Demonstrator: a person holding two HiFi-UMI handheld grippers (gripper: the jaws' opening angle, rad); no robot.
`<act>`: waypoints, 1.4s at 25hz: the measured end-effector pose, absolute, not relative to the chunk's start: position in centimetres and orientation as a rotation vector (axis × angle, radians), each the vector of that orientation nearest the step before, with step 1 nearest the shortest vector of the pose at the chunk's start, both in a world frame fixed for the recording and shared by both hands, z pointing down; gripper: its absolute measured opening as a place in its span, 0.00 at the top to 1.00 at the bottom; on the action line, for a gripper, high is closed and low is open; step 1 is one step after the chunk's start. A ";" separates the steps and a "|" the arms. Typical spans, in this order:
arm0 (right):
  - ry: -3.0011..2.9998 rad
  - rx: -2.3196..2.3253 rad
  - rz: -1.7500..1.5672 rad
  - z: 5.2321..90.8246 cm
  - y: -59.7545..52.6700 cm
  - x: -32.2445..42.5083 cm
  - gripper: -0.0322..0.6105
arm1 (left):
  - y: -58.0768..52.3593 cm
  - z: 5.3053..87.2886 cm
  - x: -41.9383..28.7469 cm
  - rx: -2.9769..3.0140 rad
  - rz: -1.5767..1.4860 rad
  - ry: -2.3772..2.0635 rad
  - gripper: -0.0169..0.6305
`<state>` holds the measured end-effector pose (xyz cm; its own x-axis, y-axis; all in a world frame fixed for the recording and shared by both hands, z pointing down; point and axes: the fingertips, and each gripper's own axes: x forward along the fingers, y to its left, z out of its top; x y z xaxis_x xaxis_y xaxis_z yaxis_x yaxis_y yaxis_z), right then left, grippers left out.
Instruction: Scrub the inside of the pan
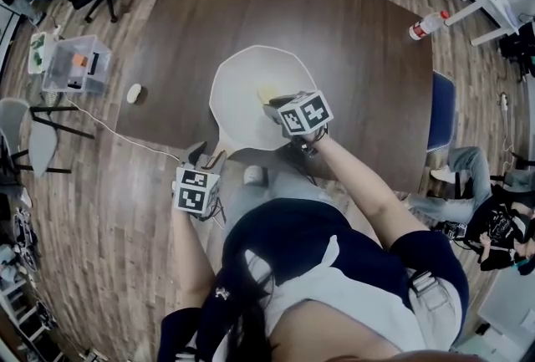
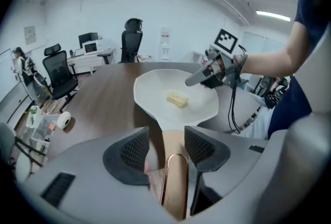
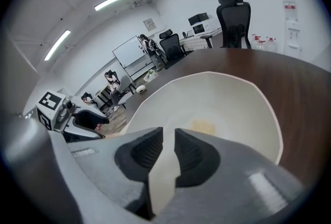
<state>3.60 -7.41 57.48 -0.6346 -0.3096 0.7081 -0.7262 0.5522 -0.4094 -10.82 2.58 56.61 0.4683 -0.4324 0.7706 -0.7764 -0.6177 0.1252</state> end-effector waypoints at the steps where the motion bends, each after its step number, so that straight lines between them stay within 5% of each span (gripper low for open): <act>1: -2.240 0.863 0.907 56.9 -7.3 3.7 0.90 | 2.0 55.7 -11.0 2.273 0.945 -1.055 0.64; 10: -2.526 0.929 0.644 51.2 -4.1 2.2 0.95 | -1.1 49.4 -5.4 2.470 0.623 -1.145 0.64; 16: -2.559 1.000 0.405 48.3 -1.7 3.3 0.95 | -1.2 47.2 -1.9 2.530 0.573 -1.220 0.96; 35: -2.545 1.148 0.520 49.5 1.1 6.4 0.95 | 1.8 48.3 4.3 2.560 0.563 -0.975 0.96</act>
